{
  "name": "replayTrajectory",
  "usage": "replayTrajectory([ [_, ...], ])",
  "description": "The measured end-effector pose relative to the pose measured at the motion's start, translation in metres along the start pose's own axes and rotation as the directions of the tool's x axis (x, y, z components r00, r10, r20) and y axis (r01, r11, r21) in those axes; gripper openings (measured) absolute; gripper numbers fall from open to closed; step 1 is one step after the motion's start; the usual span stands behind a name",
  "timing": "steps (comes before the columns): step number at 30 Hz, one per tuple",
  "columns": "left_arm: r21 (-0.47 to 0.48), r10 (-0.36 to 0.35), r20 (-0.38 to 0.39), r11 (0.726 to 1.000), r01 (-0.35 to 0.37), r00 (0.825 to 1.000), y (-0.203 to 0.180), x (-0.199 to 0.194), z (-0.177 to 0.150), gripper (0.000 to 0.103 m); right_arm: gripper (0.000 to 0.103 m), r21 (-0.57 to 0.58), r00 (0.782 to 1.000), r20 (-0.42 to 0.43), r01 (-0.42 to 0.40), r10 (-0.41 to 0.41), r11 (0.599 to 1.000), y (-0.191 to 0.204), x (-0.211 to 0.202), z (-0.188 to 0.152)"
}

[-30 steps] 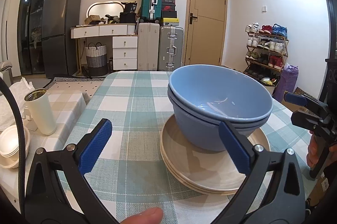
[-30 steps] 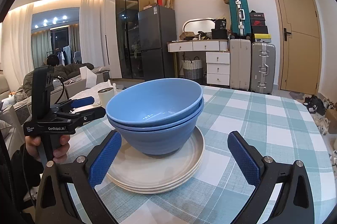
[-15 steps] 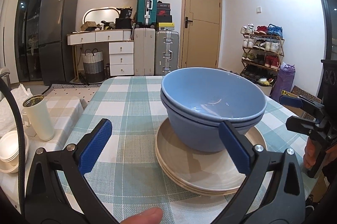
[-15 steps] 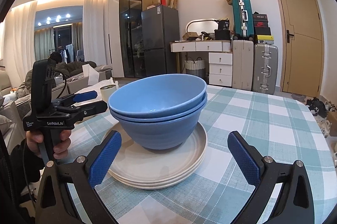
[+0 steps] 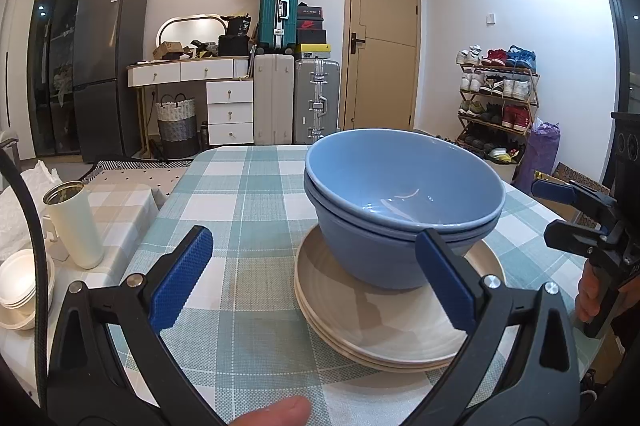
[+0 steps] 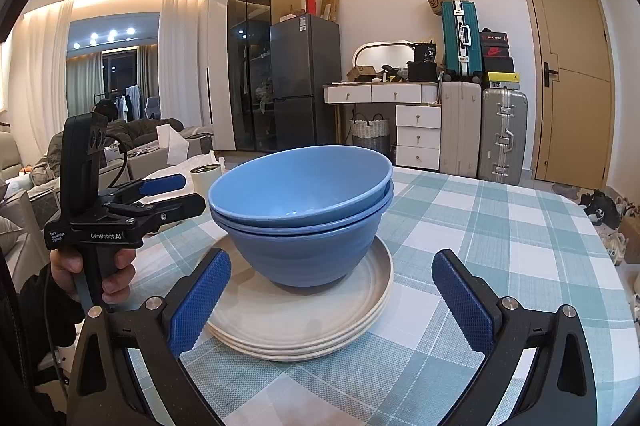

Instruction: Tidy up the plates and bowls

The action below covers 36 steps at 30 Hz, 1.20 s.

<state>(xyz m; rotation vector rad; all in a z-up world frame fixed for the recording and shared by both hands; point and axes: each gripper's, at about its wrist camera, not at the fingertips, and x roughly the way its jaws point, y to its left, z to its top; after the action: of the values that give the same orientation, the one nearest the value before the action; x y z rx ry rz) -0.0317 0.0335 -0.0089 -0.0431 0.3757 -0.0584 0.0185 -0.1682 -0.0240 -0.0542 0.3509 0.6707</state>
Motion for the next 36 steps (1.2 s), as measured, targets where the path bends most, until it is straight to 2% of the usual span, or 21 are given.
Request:
replayTrajectory([
  [36,0.000,-0.003,0.000,1.000,0.003,1.000,-0.0024,-0.0018,0.0002,0.101,0.103,-0.001,1.000,-0.003,-0.001,0.001,1.000,0.0008,-0.0007,-0.0007],
])
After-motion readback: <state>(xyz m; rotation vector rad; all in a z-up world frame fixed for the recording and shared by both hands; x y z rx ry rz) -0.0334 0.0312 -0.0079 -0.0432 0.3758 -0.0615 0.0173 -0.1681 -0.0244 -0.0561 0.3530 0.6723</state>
